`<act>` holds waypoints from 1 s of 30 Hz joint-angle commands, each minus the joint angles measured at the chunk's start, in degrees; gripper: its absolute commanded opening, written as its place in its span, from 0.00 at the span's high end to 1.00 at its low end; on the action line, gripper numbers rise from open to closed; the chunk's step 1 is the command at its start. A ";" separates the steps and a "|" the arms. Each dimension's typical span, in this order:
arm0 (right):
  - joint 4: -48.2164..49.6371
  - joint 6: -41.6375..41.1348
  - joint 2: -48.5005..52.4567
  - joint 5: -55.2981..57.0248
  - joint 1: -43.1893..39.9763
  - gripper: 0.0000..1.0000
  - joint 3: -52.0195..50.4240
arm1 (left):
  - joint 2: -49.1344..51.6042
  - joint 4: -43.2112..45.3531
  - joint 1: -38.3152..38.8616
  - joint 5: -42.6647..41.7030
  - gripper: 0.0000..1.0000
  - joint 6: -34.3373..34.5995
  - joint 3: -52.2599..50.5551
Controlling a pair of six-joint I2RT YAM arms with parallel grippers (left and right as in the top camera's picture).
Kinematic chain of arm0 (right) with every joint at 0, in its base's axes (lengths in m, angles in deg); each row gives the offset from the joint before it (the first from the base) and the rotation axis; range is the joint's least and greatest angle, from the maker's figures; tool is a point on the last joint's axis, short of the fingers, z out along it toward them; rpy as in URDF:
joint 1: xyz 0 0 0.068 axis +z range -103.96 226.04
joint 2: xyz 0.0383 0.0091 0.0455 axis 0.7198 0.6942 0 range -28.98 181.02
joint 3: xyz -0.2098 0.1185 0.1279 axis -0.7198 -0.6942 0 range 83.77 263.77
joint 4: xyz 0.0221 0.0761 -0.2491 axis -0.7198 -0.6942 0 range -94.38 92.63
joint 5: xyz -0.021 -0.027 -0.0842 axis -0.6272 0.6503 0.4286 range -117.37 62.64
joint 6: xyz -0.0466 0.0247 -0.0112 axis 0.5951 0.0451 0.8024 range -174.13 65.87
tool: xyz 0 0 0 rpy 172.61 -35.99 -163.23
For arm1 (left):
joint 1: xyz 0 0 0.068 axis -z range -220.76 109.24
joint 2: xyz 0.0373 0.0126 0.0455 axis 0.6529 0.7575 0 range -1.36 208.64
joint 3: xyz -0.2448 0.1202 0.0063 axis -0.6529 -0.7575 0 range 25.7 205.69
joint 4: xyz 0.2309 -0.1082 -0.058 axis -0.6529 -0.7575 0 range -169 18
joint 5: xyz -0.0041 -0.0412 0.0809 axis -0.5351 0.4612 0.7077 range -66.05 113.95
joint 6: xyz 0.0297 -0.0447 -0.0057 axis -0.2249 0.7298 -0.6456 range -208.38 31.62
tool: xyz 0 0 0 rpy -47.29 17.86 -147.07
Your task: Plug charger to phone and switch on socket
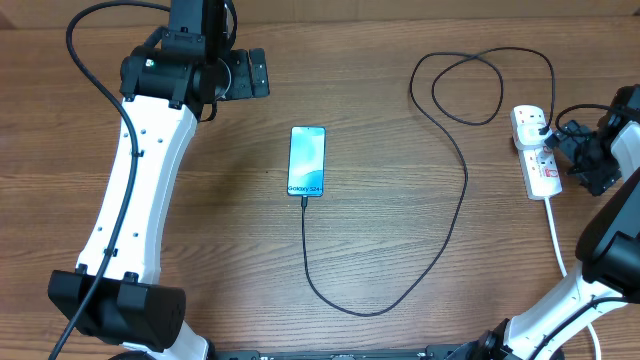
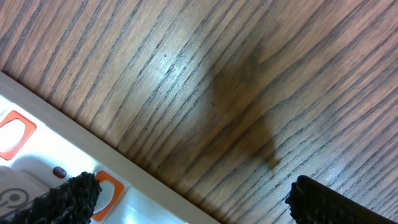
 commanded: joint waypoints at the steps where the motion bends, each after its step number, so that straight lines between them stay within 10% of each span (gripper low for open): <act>1: -1.14 2.21 1.29 -3.39 0.79 0.00 -0.37 | -0.09 0.04 -0.31 0.92 0.00 0.57 -0.20; 30: -1.60 4.33 1.29 -4.13 2.64 0.01 -0.37 | -0.09 0.04 -0.31 0.92 0.00 0.57 -0.20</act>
